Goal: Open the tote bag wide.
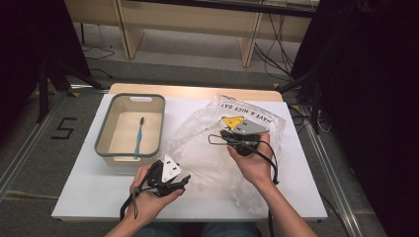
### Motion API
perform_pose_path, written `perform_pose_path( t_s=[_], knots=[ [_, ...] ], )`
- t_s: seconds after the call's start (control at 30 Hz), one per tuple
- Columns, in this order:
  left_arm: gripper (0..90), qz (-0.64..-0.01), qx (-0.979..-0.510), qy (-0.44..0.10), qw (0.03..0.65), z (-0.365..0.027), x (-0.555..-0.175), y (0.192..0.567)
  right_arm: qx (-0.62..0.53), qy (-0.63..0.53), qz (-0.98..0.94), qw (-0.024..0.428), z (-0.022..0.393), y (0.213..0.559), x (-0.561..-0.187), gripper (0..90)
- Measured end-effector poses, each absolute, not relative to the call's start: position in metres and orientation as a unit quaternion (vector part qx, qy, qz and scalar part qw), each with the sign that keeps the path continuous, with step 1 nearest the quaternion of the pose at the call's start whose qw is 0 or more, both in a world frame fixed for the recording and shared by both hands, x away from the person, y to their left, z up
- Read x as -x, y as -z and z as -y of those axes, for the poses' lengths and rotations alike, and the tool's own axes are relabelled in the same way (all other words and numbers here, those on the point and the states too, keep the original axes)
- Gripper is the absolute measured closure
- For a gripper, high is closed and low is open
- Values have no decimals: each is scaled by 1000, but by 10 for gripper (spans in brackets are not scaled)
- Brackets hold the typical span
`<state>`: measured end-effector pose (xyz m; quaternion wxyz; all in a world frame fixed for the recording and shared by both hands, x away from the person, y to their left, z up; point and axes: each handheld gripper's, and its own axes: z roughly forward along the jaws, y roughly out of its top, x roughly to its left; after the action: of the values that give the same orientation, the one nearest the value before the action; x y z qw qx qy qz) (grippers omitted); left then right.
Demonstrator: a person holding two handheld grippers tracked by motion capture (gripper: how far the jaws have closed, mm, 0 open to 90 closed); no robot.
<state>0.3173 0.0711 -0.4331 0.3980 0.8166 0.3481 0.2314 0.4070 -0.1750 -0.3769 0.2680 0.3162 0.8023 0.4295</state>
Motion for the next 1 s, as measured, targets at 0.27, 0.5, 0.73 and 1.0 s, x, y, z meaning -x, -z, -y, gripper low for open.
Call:
perform_pose_path(
  t_s=[0.27,0.5,0.73,1.0],
  knots=[
    [426,-348,-812,-237,404,-75,-317,429,-323,-441,-793,269,175,370,-411,900],
    [388,-348,-810,-234,410,-83,-317,421,-326,-446,-790,268,175,368,-413,900],
    [345,-345,-806,-233,420,-91,-318,413,-325,-446,-790,268,176,369,-414,900],
    [319,-350,-800,-235,428,-103,-320,404,-322,-442,-794,266,174,370,-414,900]
  ],
)
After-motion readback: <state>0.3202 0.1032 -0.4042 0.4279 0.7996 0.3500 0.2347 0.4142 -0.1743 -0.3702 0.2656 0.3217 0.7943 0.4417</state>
